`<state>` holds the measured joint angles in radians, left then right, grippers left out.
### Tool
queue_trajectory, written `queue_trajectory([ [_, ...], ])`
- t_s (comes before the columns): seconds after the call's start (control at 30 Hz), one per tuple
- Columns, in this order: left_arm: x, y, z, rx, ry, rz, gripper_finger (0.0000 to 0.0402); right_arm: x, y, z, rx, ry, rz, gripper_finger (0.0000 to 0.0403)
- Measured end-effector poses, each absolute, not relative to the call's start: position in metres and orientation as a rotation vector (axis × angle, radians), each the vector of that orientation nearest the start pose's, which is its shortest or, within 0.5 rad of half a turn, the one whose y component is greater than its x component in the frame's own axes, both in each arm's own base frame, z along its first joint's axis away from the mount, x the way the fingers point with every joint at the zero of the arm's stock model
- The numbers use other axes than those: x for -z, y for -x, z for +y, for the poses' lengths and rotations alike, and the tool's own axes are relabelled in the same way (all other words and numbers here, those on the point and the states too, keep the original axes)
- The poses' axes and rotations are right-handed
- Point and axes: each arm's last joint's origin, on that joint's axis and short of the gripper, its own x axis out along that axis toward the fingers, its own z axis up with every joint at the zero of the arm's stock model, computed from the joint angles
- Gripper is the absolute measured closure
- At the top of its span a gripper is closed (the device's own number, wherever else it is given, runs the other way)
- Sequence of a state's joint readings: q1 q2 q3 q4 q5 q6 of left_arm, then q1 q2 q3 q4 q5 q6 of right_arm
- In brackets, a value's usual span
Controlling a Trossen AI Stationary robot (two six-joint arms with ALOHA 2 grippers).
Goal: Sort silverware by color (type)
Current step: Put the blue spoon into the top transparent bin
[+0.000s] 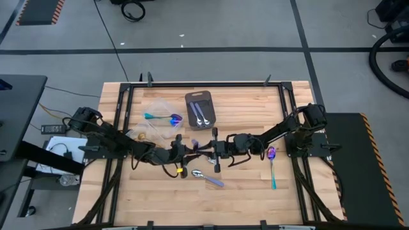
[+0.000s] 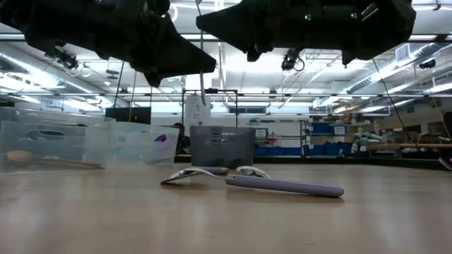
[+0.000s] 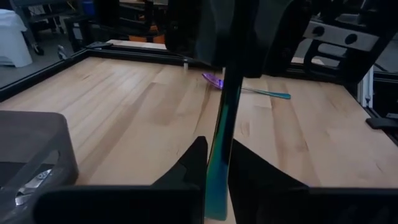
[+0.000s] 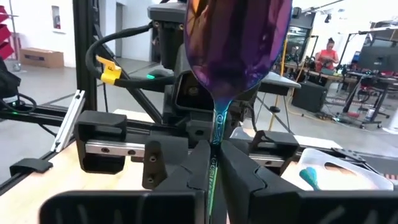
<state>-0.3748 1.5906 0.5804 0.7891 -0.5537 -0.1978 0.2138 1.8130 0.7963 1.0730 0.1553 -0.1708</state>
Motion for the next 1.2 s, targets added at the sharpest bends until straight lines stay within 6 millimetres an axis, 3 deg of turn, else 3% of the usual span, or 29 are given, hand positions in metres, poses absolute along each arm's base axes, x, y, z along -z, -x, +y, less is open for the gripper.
queue_trajectory([
  [0.37, -0.172, -0.280, -0.094, -0.211, 0.088, 0.193, 0.0358, -0.180, -0.352, 0.071, -0.025, 0.121, 0.036, 0.0284],
  [0.83, -0.180, -0.274, -0.093, -0.213, 0.070, 0.224, 0.0358, -0.189, -0.346, 0.067, 0.054, 0.107, 0.104, 0.0154],
  [1.2, -0.194, -0.261, -0.087, -0.228, 0.043, 0.274, 0.0358, -0.194, -0.340, 0.065, 0.074, 0.119, 0.175, 0.0121],
])
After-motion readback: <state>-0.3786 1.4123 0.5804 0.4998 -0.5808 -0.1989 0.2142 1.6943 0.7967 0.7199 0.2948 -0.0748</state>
